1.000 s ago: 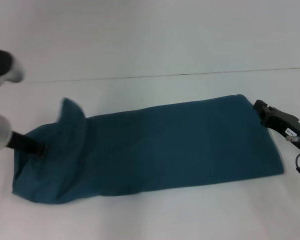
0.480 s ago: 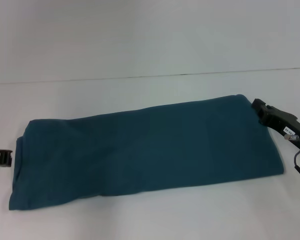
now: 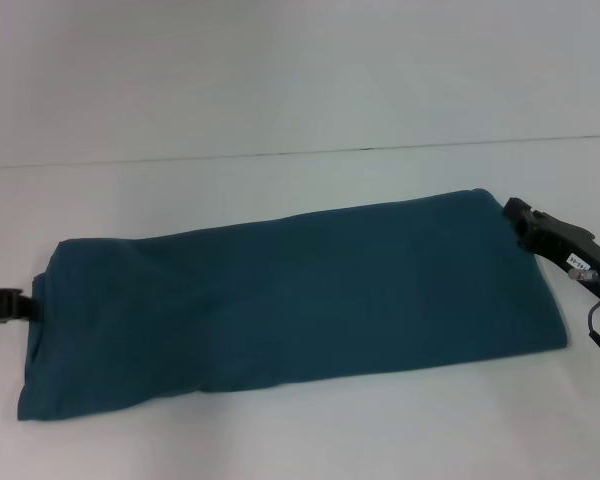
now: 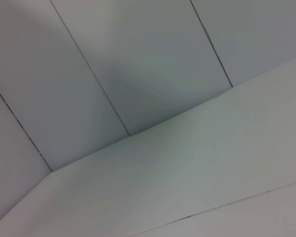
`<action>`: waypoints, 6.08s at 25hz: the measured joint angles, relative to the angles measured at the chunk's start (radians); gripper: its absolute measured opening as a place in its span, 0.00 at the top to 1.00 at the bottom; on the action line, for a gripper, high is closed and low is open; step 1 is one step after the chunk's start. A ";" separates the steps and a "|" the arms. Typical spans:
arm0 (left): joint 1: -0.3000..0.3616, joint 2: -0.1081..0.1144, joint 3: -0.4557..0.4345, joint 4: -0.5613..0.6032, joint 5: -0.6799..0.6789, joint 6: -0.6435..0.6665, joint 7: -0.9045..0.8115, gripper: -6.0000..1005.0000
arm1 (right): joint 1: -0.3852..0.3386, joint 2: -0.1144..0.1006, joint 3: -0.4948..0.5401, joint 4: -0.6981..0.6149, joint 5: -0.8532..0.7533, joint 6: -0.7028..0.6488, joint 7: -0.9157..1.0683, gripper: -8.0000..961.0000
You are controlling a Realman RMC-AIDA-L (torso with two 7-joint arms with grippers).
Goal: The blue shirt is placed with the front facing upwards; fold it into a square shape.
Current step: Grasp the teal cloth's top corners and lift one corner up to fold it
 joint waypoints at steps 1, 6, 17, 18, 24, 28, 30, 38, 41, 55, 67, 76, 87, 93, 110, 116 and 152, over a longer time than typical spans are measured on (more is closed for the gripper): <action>-0.005 0.001 -0.001 -0.008 -0.024 -0.001 0.013 0.76 | 0.000 0.000 0.000 -0.001 0.000 0.000 0.000 0.94; -0.015 0.012 -0.010 -0.054 -0.092 -0.025 0.053 0.61 | -0.001 0.000 0.000 -0.002 0.000 -0.001 0.000 0.94; -0.018 0.010 -0.015 -0.122 -0.089 -0.101 0.101 0.25 | -0.001 0.000 0.000 -0.001 0.000 -0.001 0.003 0.94; -0.018 0.010 -0.015 -0.129 -0.089 -0.107 0.102 0.20 | 0.000 0.000 0.000 -0.001 0.000 -0.001 0.003 0.94; -0.025 0.013 -0.016 -0.171 -0.086 -0.143 0.118 0.09 | 0.000 0.000 -0.002 0.001 0.000 -0.001 0.003 0.93; -0.034 0.018 -0.017 -0.211 -0.083 -0.176 0.122 0.09 | 0.000 0.000 -0.002 0.001 -0.001 -0.001 0.003 0.93; -0.040 0.022 -0.020 -0.233 -0.083 -0.185 0.123 0.09 | 0.000 0.000 -0.002 0.001 -0.001 -0.001 0.003 0.93; -0.044 0.026 -0.053 -0.268 -0.083 -0.201 0.124 0.09 | 0.006 0.000 -0.002 0.001 0.000 -0.001 0.003 0.93; -0.051 0.032 -0.076 -0.301 -0.096 -0.202 0.134 0.09 | 0.010 0.000 -0.002 -0.001 0.000 0.000 0.003 0.93; -0.110 0.046 -0.195 -0.432 -0.191 -0.203 0.287 0.19 | 0.015 0.000 -0.003 0.001 -0.006 0.006 0.005 0.93; -0.115 0.047 -0.192 -0.445 -0.193 -0.209 0.323 0.64 | 0.020 0.000 -0.005 -0.005 -0.006 0.006 0.022 0.92; -0.116 0.033 -0.190 -0.396 -0.191 -0.188 0.349 0.89 | 0.022 0.000 -0.005 -0.005 -0.005 -0.001 0.022 0.92; -0.078 0.003 -0.194 -0.193 -0.241 -0.056 0.348 0.96 | 0.012 0.000 0.003 -0.006 0.001 -0.028 0.022 0.92; -0.069 0.003 -0.198 -0.115 -0.298 0.021 0.341 0.96 | 0.010 0.000 0.000 -0.004 0.009 -0.037 0.013 0.92; -0.084 0.002 -0.162 0.156 -0.494 0.221 0.212 0.97 | 0.088 0.015 -0.043 0.399 0.002 0.194 -0.527 0.91; -0.080 0.001 -0.161 0.199 -0.505 0.240 0.198 0.97 | 0.159 0.019 -0.054 0.504 0.002 0.307 -0.619 0.91; -0.035 0.000 -0.169 0.338 -0.646 0.279 0.182 0.96 | 0.310 0.031 0.130 0.634 -0.101 0.597 -0.625 0.90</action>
